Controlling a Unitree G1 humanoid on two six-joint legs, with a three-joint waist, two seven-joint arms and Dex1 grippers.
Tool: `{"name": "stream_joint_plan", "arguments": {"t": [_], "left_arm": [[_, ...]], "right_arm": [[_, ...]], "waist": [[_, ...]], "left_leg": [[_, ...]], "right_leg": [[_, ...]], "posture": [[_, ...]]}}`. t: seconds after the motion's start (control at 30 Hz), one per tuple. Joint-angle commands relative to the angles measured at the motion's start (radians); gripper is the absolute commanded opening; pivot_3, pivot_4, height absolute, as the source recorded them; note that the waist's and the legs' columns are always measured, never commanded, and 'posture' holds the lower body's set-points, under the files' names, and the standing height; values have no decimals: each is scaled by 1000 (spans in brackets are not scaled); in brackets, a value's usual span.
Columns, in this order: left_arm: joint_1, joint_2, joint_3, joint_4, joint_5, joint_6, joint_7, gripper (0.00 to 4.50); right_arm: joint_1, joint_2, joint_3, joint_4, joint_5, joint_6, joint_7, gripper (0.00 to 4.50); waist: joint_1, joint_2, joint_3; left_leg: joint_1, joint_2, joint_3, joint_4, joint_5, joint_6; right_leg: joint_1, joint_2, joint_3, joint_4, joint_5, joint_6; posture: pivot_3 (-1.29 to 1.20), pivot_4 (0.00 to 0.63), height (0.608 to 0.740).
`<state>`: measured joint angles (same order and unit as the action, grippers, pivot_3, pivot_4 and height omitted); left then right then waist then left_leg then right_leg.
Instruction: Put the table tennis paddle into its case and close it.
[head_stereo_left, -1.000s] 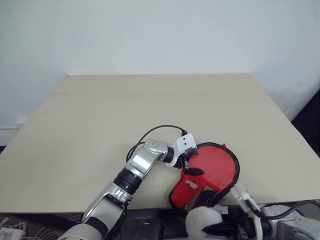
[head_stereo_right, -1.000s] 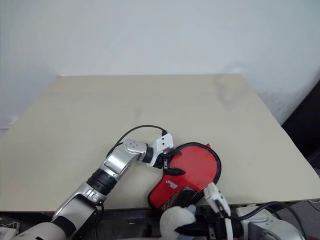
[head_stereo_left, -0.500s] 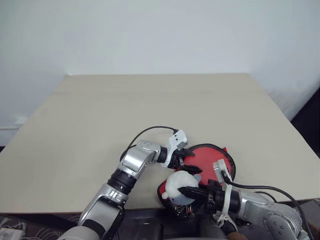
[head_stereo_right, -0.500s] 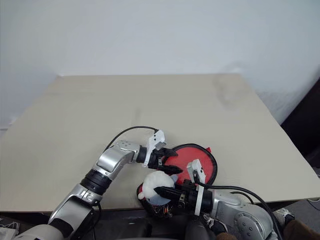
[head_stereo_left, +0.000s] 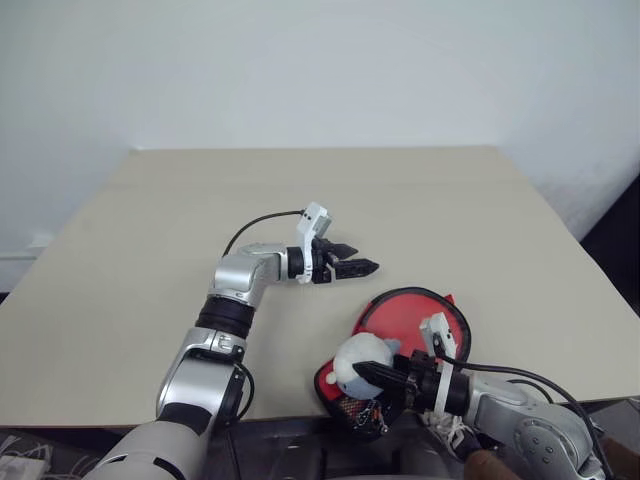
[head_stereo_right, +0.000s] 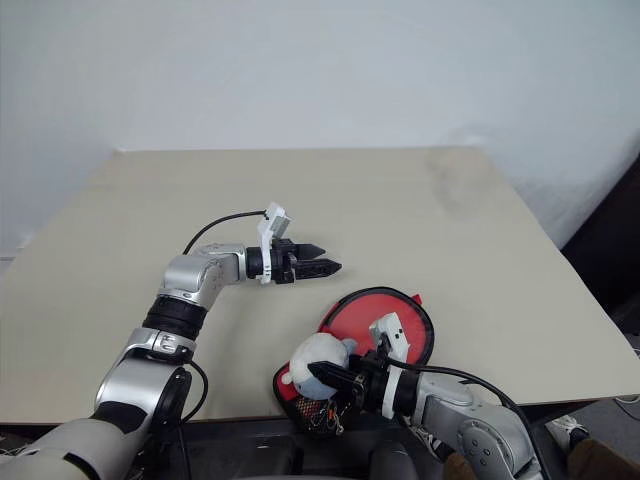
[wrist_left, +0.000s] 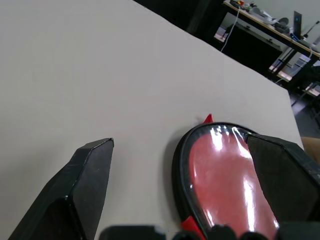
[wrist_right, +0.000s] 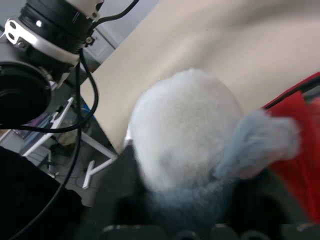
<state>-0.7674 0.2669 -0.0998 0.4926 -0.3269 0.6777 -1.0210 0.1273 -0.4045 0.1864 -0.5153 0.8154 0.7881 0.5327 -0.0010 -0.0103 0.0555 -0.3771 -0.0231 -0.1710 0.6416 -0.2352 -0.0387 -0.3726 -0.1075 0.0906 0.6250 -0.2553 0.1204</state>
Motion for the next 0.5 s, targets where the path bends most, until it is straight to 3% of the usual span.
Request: {"name": "stream_joint_plan", "arguments": {"t": [0.03, 0.5], "left_arm": [[23, 2, -18, -70, -9, -6, -22, 4500], [55, 25, -2, -99, -32, 15, -23, 4500]], "right_arm": [[-24, 14, -31, 0, -21, -30, -14, 3588], [-22, 112, -177, -15, 33, -147, -20, 3588]], "waist": [[0, 0, 0], [0, 0, 0]], "left_leg": [[0, 0, 0, 0, 0, 0], [0, 0, 0, 0, 0, 0]], "right_leg": [[0, 0, 0, 0, 0, 0], [0, 0, 1, 0, 0, 0]], "posture": [[0, 0, 740], [0, 0, 740]]}}
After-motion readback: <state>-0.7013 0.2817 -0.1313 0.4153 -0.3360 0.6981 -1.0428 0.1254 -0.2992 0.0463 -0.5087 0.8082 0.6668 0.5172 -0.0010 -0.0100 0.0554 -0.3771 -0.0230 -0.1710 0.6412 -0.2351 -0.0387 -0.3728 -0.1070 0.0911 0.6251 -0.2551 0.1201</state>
